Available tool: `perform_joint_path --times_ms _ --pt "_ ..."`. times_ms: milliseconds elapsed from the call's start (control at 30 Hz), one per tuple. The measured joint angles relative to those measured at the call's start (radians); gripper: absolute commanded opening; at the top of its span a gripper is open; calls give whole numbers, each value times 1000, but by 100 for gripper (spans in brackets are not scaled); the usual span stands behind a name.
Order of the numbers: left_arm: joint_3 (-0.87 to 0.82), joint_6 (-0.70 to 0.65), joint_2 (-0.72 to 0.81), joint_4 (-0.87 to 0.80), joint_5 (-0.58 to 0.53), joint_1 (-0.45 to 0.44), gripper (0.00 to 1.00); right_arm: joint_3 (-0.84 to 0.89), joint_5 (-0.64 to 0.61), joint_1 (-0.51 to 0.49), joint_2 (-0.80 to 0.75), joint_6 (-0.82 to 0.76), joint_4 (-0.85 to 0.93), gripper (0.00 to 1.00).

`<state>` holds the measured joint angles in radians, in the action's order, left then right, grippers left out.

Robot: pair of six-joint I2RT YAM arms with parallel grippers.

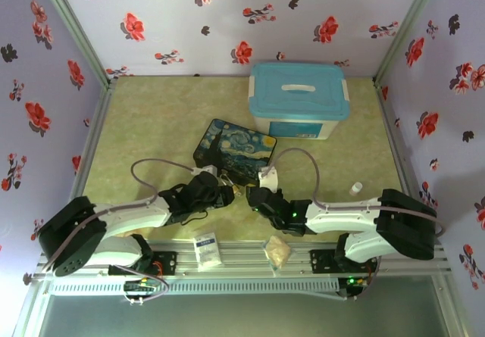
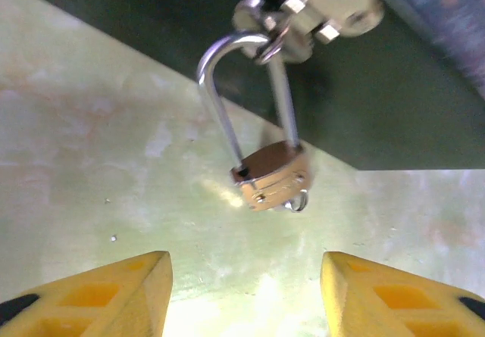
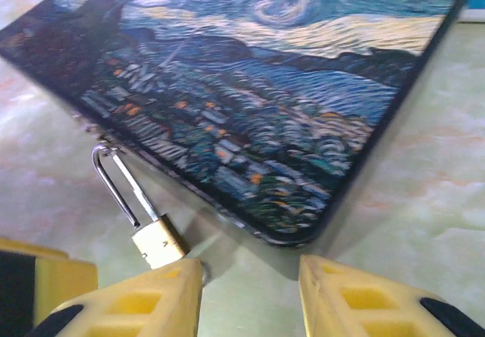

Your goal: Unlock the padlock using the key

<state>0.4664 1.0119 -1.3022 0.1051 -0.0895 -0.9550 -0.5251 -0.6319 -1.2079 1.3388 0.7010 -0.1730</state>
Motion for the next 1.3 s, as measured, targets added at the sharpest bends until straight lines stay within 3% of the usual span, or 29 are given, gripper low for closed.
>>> perform_joint_path --times_ms 467,567,800,1033,1300 --pt "75 11 -188 96 -84 -23 56 73 -27 0 -49 23 -10 38" --pt "106 10 -229 104 -94 -27 50 87 -26 -1 -51 26 -17 38" --pt "114 10 -263 134 -90 -27 24 103 -26 -3 -50 37 -45 38" --pt "112 11 -253 129 -83 -29 25 108 -23 -7 -48 44 -55 38" --pt "172 -39 -211 -81 -96 -29 26 115 -23 -7 -26 44 -64 38"
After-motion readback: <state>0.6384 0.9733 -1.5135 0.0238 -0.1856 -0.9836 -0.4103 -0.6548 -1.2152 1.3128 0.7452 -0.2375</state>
